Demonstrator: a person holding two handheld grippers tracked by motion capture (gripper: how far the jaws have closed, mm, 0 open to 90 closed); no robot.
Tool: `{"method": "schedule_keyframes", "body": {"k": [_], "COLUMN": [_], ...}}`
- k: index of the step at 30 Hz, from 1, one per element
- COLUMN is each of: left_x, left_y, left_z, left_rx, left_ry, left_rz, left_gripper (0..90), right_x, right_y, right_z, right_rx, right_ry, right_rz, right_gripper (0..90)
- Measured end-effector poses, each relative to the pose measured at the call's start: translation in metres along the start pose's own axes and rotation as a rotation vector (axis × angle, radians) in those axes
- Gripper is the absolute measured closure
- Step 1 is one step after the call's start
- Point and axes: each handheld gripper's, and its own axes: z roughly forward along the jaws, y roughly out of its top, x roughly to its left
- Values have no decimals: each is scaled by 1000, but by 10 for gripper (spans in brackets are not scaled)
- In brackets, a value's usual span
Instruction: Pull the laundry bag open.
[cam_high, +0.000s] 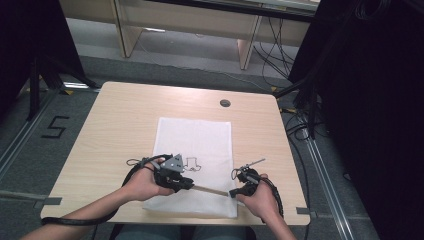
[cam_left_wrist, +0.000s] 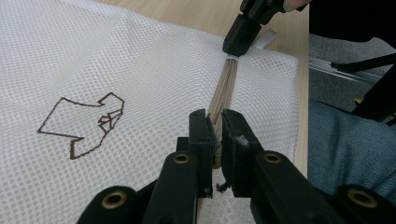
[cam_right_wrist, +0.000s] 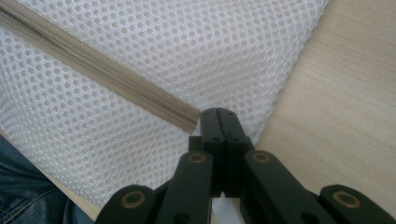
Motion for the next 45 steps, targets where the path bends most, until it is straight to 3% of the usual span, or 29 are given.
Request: {"method": "schedule_keyframes", "body": {"k": [6,17,21,22,25,27,28,35,38,41,43,45], "left_x": [0,1,3,5,5,5,5,6,6,5,7,6], "left_y": [-3,-4,-8,-9,-11,-11,-11,-14,-15,-16,-17,-18], "left_z": [-2,-2,-8,-9,-12,-11,-12,-17,-17,-17,-18,-19], "left_rx": [2,6,2,2,-3,-3,7,-9,1,1,-1,2], "left_ry": [6,0,15,13,13,10,17,20,25,27,17,30], "left_rz": [-14,0,-30,-10,-38,-35,-10,-41,-7,-32,-11,-30], "left_gripper": [826,825,825,825,825,825,825,825,826,825,825,825], "right_x": [-1,0,0,0,0,0,0,0,0,0,0,0], "right_y": [0,0,0,0,0,0,0,0,0,0,0,0], "right_z": [0,0,0,0,0,1,0,0,0,0,0,0], "right_rx": [2,-1,0,1,4,-9,6,0,5,2,-1,4], "right_ry": [6,4,4,5,2,1,-1,0,1,0,0,0], "right_rz": [-3,-2,-3,-4,-2,1,-3,-1,-3,-4,-1,-7], "right_gripper": [900,900,900,900,900,900,900,900,900,900,900,900]}}
